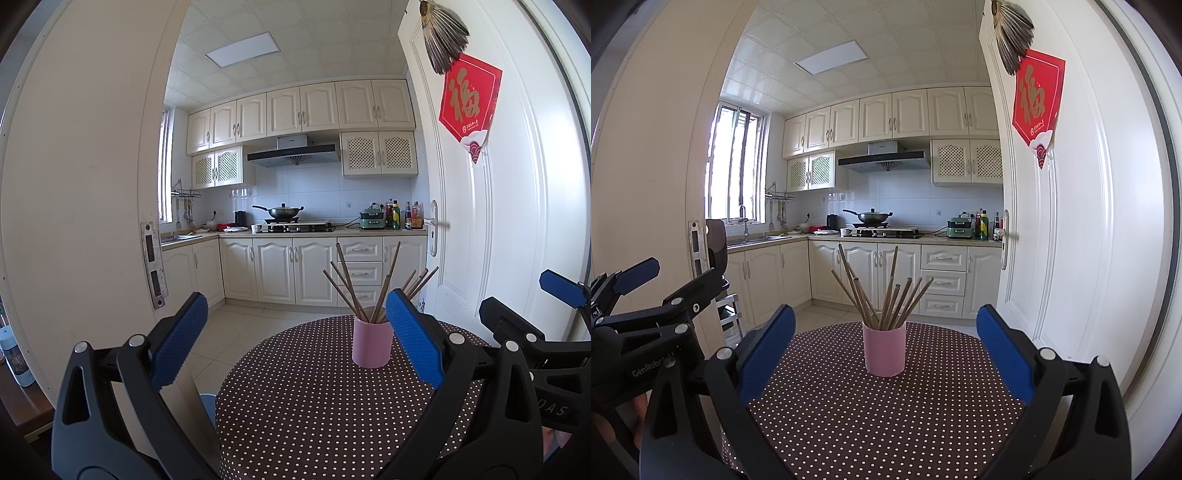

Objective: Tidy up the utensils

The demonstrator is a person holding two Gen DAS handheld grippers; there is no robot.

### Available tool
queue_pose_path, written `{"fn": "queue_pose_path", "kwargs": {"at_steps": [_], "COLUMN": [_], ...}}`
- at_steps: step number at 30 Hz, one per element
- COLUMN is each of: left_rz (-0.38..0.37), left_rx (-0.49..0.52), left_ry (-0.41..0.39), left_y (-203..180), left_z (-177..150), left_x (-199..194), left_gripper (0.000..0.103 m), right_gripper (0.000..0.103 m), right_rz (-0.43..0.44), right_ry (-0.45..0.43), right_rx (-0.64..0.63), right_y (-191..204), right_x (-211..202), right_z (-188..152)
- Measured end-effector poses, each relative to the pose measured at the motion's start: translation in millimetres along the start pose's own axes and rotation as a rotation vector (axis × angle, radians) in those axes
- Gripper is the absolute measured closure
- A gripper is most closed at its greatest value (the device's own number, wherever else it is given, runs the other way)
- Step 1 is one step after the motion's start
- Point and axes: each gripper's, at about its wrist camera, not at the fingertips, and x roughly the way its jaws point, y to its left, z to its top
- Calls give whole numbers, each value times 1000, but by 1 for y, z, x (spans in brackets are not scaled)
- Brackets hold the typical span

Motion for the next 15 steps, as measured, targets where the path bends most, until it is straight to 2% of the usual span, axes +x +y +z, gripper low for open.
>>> {"fn": "queue_pose_path", "kwargs": {"at_steps": [15], "left_rz": [-3], "left_rx": [2], "left_ry": [16], "left_y": [2], "left_z": [-7], "left_x": [9], "left_gripper": [8], "right_gripper": [8], "right_rz": [1], "right_ry": [17], "right_rx": [5], "right_y": [2], "right_x": [9], "right_z": [-6]}}
